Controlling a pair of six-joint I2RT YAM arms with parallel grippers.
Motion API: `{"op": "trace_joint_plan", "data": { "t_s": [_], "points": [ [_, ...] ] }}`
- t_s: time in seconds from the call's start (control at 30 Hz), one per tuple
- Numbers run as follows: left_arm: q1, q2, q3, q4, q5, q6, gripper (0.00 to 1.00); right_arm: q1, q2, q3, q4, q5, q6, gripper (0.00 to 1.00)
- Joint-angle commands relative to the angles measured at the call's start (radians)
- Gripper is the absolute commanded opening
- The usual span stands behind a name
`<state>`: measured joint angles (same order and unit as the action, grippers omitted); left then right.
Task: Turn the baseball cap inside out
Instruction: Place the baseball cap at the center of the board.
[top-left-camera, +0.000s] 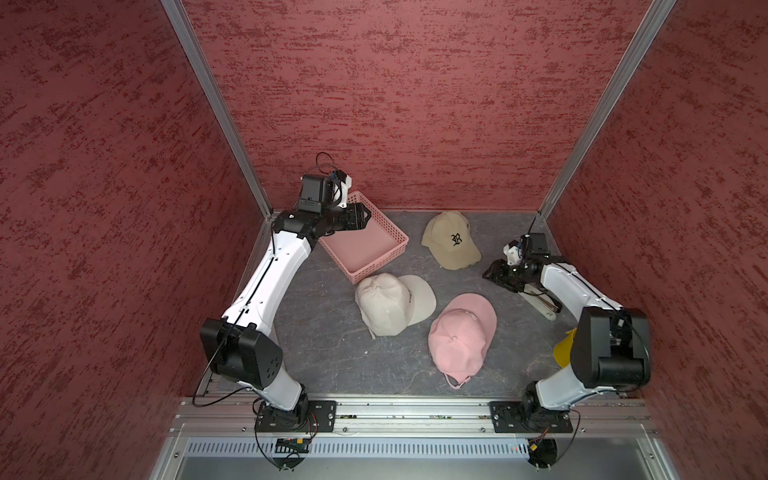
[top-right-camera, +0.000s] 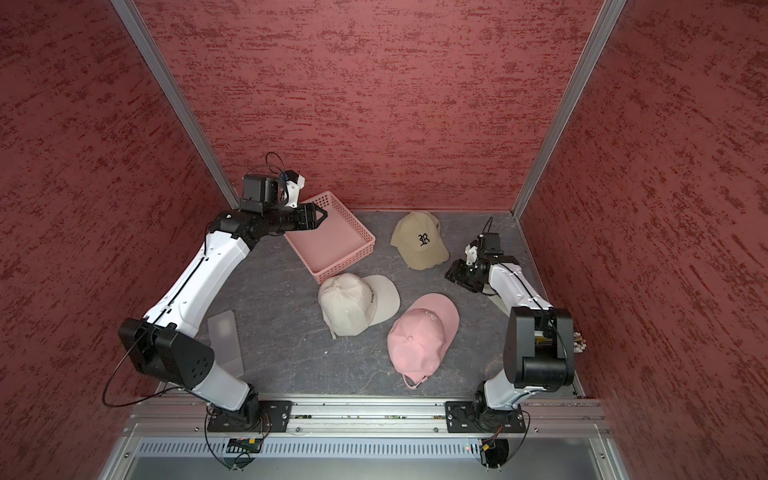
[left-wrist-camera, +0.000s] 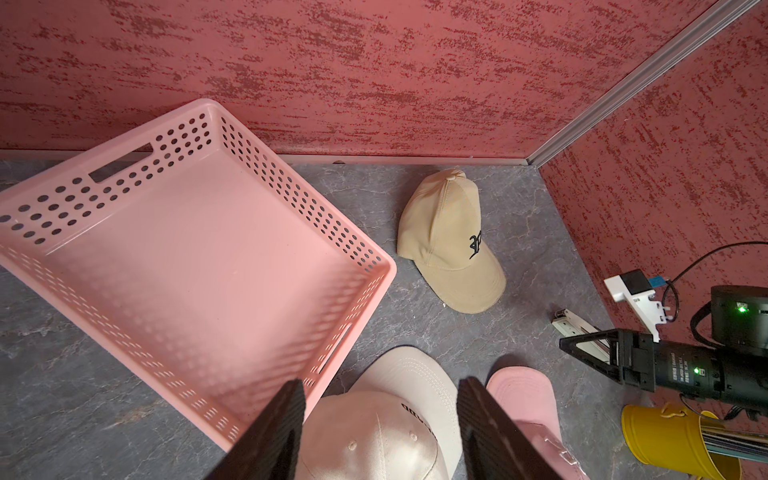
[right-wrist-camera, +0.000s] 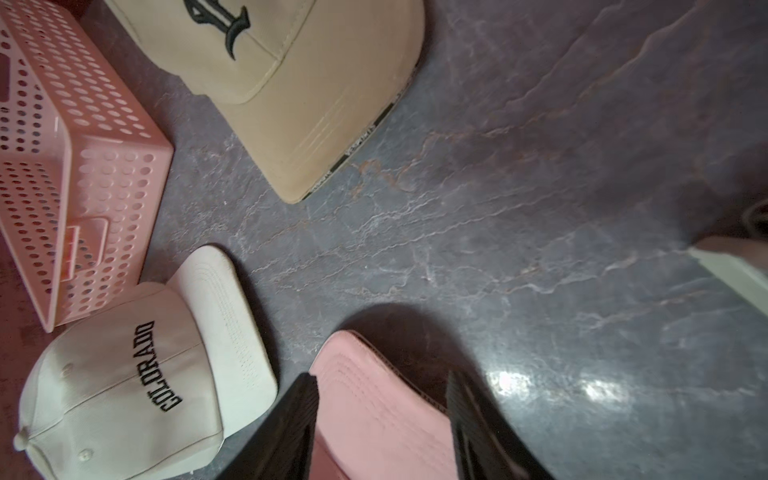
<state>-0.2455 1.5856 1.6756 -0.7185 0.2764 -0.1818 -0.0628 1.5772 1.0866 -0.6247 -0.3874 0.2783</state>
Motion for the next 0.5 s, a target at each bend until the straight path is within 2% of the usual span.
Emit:
{"op": "trace_joint_plan", "data": {
  "t_s": [0.0,0.03,0.07,0.1,0.13,0.27,0.37,0.47],
  "points": [
    [-0.005,0.012,0.013,-0.01,-0.041,0.028,0.62,-0.008,-0.024,0.055,-0.043,0.086,-0.04,0.57],
    [-0.007,0.014,0.013,-0.013,-0.048,0.032,0.62,-0.008,-0.031,0.065,-0.039,0.086,-0.045,0.6],
    [-0.009,0.017,0.011,-0.013,-0.055,0.037,0.67,-0.007,-0.037,0.071,-0.028,0.078,-0.047,0.63],
    [-0.011,0.019,0.01,-0.012,-0.069,0.048,0.98,-0.004,-0.046,0.072,-0.007,0.066,-0.046,0.78],
    [-0.012,0.02,0.006,-0.013,-0.092,0.057,1.0,0.002,-0.058,0.069,0.021,0.065,-0.04,0.98],
    [0.002,0.02,-0.012,-0.01,-0.199,0.079,1.0,0.048,-0.091,0.043,0.136,0.126,-0.029,0.99],
    [0.051,0.0,-0.065,0.042,-0.207,0.055,1.0,0.081,-0.116,-0.015,0.271,0.224,-0.021,0.99],
    [0.122,-0.06,-0.177,0.137,-0.211,0.013,1.0,0.089,-0.227,-0.145,0.454,0.34,-0.035,0.99]
  ]
}}
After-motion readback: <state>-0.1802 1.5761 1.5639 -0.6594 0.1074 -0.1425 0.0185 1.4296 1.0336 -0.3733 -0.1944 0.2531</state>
